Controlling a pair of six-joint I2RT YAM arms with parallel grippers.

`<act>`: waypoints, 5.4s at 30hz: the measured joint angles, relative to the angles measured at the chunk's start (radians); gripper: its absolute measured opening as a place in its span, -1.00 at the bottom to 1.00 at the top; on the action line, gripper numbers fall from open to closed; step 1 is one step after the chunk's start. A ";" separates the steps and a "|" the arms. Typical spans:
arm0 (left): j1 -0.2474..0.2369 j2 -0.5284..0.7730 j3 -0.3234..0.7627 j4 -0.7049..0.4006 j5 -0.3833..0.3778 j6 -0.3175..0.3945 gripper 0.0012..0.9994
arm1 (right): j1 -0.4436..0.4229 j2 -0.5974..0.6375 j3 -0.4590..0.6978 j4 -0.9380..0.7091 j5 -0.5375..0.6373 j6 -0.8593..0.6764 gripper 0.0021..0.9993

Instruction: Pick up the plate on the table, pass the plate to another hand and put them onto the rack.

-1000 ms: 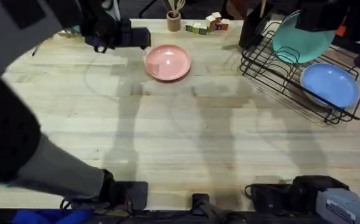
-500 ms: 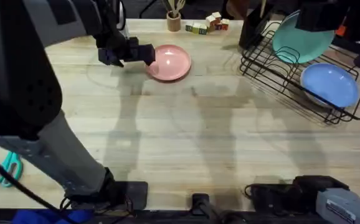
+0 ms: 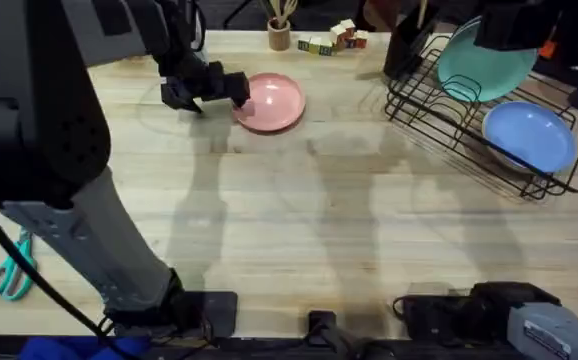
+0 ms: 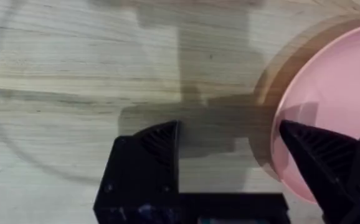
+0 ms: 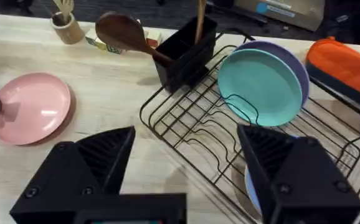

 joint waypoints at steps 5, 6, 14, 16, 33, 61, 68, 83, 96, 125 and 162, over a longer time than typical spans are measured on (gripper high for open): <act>0.000 0.005 0.008 -0.009 0.000 0.000 0.99 | 0.000 0.006 0.000 0.000 0.000 0.000 0.99; 0.000 0.006 0.008 -0.009 0.001 0.000 0.99 | 0.000 0.012 0.000 0.000 0.000 0.000 0.99; -0.006 0.006 0.009 -0.012 -0.004 0.000 0.99 | 0.000 0.061 0.000 0.000 0.000 0.000 0.99; -0.010 0.007 0.009 -0.012 -0.011 0.000 0.99 | 0.000 0.061 0.000 0.000 0.000 0.000 0.99; -0.041 0.013 0.010 -0.009 -0.086 -0.033 0.36 | 0.000 0.061 0.000 0.000 0.000 0.000 0.99; -0.058 0.067 0.118 -0.154 0.201 -0.138 -0.92 | 0.000 0.061 0.001 0.000 0.000 0.000 0.99; -0.065 0.096 0.235 -0.296 0.199 -0.138 -0.92 | 0.000 0.061 0.001 0.001 0.000 0.000 0.99; -0.065 0.098 0.471 -0.478 0.324 -0.137 -0.92 | 0.000 0.061 0.001 0.002 0.000 0.000 0.99; -0.076 0.098 0.646 -0.643 0.356 -0.137 -0.92 | 0.000 0.061 0.001 0.031 0.000 0.000 0.99; -0.133 -0.131 0.714 -0.673 0.386 -0.134 -0.92 | 0.001 0.063 0.001 0.158 -0.303 0.272 0.99; -0.133 -0.140 0.717 -0.706 0.438 -0.126 -0.92 | 0.262 0.353 0.003 0.230 -0.335 0.451 0.64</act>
